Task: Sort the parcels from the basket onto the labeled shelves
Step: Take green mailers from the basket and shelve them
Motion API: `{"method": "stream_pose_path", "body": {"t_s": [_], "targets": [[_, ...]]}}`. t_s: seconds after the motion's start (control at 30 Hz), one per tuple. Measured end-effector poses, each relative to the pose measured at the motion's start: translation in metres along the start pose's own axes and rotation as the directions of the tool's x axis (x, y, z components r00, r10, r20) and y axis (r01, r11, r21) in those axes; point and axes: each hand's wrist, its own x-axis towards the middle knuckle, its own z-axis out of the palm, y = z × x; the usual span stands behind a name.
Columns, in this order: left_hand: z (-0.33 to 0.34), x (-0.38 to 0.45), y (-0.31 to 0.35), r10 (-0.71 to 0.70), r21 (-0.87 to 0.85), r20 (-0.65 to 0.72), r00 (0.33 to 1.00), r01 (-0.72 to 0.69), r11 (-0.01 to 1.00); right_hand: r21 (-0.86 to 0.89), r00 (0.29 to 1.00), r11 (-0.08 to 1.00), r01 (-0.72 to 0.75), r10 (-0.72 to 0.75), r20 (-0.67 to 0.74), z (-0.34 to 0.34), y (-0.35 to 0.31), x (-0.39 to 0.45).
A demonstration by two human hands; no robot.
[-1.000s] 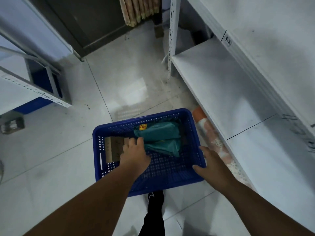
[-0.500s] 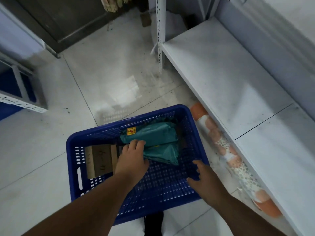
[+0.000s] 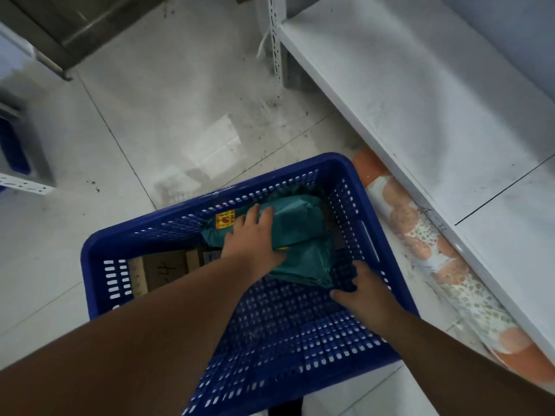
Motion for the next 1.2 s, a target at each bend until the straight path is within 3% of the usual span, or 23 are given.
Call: {"method": "stream_pose_path", "body": {"t_s": [0.23,0.43,0.57,0.7,0.9,1.2], "targets": [[0.024,0.039,0.005,-0.009,0.015,-0.034,0.999,0.009,1.0,0.341,0.985,0.929,-0.147,0.168,-0.034,0.035,-0.006,0.043],[0.038,0.045,0.003,-0.01,0.048,-0.125,0.992,0.016,0.999,0.641,0.946,0.717,-0.273,0.322,0.042,0.058,-0.007,0.061],[0.041,0.04,-0.002,-0.046,0.138,-0.057,0.997,0.054,0.989,0.491,0.941,0.845,-0.21,0.312,-0.134,0.065,-0.002,0.067],[0.042,0.029,-0.008,-0.025,0.152,-0.053,0.998,0.033,0.988,0.596,0.911,0.731,-0.332,0.413,0.0,0.066,0.001,0.068],[0.041,0.007,-0.018,-0.02,0.081,-0.092,0.996,0.028,0.996,0.621,0.856,0.626,-0.472,0.494,0.152,0.06,-0.004,0.052],[0.007,-0.059,-0.008,-0.144,-0.152,-0.118,0.982,0.126,0.98,0.39,0.943,0.86,-0.328,0.321,0.084,0.017,-0.013,-0.029]]}}
